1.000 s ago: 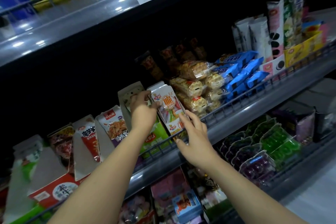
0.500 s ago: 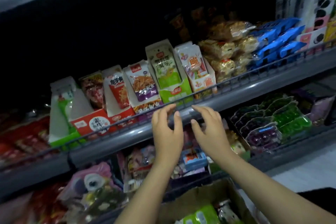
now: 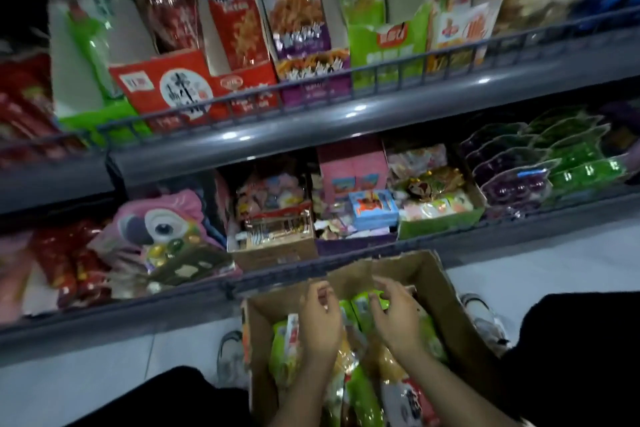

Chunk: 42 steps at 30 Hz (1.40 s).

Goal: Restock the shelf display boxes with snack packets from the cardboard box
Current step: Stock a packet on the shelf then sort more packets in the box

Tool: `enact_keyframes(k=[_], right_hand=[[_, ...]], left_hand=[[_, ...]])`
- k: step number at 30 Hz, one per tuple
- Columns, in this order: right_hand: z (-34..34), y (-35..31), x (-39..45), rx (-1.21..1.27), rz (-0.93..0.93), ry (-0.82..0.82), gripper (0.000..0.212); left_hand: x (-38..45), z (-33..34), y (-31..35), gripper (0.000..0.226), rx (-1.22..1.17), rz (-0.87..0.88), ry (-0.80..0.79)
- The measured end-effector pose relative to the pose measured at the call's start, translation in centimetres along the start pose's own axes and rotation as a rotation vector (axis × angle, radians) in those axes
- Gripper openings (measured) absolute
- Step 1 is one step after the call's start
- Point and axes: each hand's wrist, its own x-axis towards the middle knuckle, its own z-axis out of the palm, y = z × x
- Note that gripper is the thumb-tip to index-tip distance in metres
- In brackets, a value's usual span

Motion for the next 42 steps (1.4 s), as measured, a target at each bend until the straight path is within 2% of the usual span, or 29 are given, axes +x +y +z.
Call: enact_keyframes(k=[3,10,13,16,20,23,27,29,31,34,37,42], right_hand=[[2.5,3.5,-0.1,-0.038,0.124,-0.116,0.028],[6.6,8.3,-0.3,-0.107,0.291,-0.338,0.042],[7.9,9.4,-0.1,-0.14,0.32,-0.446,0.041],[8.8,9.9,0.1,-0.135,0.344,-0.505,0.044],[10.1,9.8,0.8,-0.164,0.304,-0.526,0.042],[11.3,10.1,1.5,-0.147,0.384,-0.517,0.037],[11.9,10.7,1.8,-0.138,0.493,-0.552,0.018],[11.9,10.8,1.6,-0.055,0.555,-0.497,0.004],[11.6,10.7,1.3,0.019,0.587,-0.439,0.016],[10.6,10.0,1.3,0.158,0.638,-0.384,0.022],[8.9,8.8,1.4,0.343,0.689,-0.339,0.018],[5.8,6.5,1.2,0.58,0.687,-0.437,0.006]], left_hand=[[0.0,1.3,-4.1,0.017,0.033,-0.122,-0.056],[1.4,3.1,-10.6,0.032,0.135,-0.358,-0.198],[1.2,3.9,-12.4,0.041,0.143,-0.394,-0.208],[1.2,4.7,-13.0,0.039,0.074,-0.392,-0.194],[1.0,5.5,-13.5,0.023,0.071,-0.367,-0.203],[0.7,5.6,-13.7,0.033,0.095,-0.385,-0.213],[0.6,5.3,-13.5,0.036,0.067,-0.406,-0.203],[0.4,5.2,-13.5,0.035,0.048,-0.403,-0.212],[0.3,5.1,-13.5,0.034,0.028,-0.42,-0.217],[0.0,4.9,-12.7,0.034,-0.035,-0.441,-0.208],[-0.5,4.7,-11.3,0.032,-0.14,-0.46,-0.195],[-1.5,4.3,-8.0,0.023,-0.432,-0.507,-0.279]])
